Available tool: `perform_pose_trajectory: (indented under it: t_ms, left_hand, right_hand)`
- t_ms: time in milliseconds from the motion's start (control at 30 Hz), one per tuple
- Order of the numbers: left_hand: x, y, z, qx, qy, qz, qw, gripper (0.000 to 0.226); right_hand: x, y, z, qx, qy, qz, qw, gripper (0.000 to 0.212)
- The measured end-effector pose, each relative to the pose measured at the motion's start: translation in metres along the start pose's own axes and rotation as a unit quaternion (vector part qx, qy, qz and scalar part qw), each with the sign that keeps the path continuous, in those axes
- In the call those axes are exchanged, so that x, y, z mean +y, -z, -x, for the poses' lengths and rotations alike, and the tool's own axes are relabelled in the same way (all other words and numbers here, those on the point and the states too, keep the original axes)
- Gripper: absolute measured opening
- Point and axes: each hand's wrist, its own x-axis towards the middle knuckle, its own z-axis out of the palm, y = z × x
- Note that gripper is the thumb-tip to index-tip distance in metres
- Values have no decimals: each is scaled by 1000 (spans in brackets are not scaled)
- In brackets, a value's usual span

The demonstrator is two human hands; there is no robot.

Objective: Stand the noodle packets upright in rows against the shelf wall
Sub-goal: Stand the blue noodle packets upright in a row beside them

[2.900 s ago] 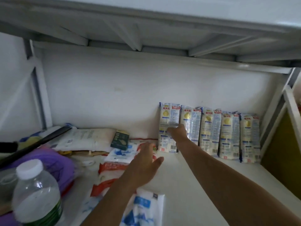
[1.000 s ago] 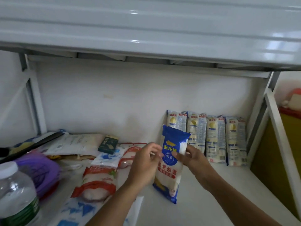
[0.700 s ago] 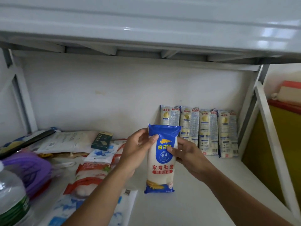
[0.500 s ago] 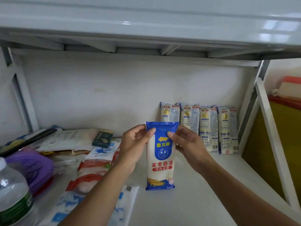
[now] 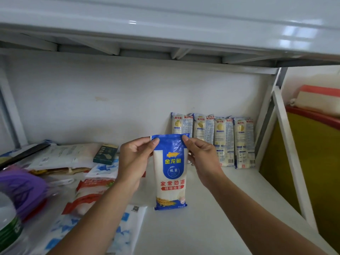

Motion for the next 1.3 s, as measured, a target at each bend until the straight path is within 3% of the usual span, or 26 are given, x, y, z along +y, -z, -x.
perform_pose_trajectory:
  t_ms: [133,333,433,667,800,900,1133,1300]
  left_hand:
    - [1,0,-1,23,7,-14,1000,6]
    - [-1,1,-2,51,27,-18,998,8]
    - [0,3,-4,46,18,-44,998,23]
    - [4,0,0,17,-37,-74,996,30]
    - [-1,-4,2,20,-42,-40,998,29]
    - [-5,-7,4,25,-58,-24,998,24]
    - [-2,2,3,-7,3,10,1000,12]
    - [-4,5,1,-40,3,8,999,19]
  right_hand:
    - [-5,0,-1,9,20,-7,1000,20]
    - [-14,2,-4,11,32,66,997,12]
    - [-15,2,-3,2,40,83,996,12]
    - [-20,-2,-1,6,30,53,998,19]
    - [-22,-6,-2,30,-26,-12,999,10]
    - [-22,-7,-4,35,-57,-42,997,18]
    - [-15,3,-3,-37,12,69,997,17]
    - [-4,11,8,-144,-65,225,961,35]
